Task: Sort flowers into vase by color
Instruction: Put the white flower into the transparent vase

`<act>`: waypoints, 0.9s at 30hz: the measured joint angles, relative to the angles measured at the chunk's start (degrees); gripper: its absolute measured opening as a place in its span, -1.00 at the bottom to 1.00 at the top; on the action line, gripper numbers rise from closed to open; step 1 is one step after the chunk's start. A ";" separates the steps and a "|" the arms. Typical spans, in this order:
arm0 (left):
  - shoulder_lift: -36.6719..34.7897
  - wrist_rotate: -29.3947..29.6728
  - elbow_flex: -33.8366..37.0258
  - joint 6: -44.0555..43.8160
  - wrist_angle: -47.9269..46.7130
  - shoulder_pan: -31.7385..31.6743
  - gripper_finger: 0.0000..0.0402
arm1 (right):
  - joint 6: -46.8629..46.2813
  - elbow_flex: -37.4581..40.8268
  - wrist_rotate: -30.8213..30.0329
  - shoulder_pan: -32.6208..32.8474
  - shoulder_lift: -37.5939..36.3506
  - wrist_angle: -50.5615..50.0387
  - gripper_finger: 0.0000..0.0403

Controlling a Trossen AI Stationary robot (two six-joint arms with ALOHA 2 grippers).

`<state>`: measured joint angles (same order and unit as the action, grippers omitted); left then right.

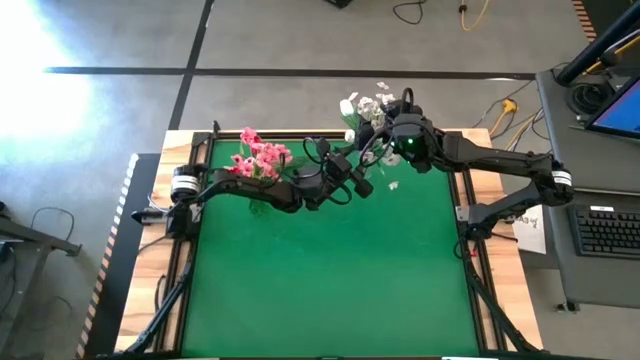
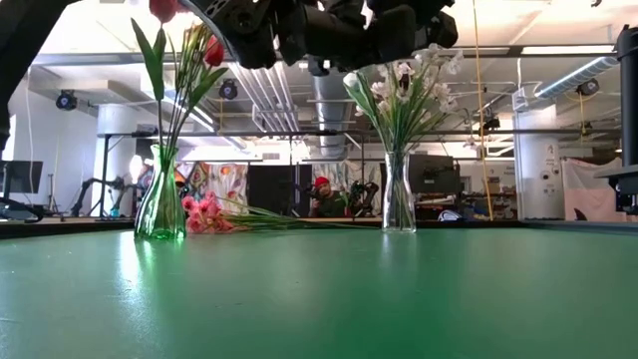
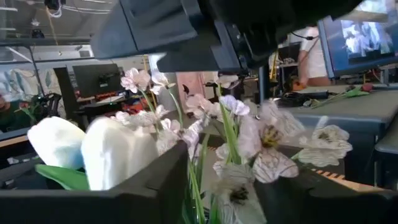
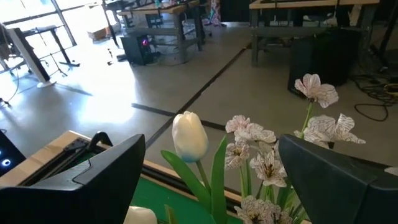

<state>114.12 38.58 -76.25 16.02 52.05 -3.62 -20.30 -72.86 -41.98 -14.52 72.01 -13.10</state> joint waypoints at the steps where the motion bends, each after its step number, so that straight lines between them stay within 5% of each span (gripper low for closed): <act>1: -0.29 0.88 0.00 0.12 -0.17 0.15 -0.17 | 0.10 0.01 0.01 0.00 0.00 0.00 0.80; 12: -1.98 2.95 0.00 -0.09 -4.74 1.70 0.21 | 0.92 0.01 0.07 0.00 -0.02 -0.08 0.80; 27: -6.66 3.59 0.00 1.27 -12.73 2.10 0.29 | 2.32 0.00 0.20 0.00 -0.91 -0.44 0.80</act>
<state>107.46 42.18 -76.25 17.29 39.32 -1.52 -17.98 -72.86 -41.78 -14.52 71.10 -13.54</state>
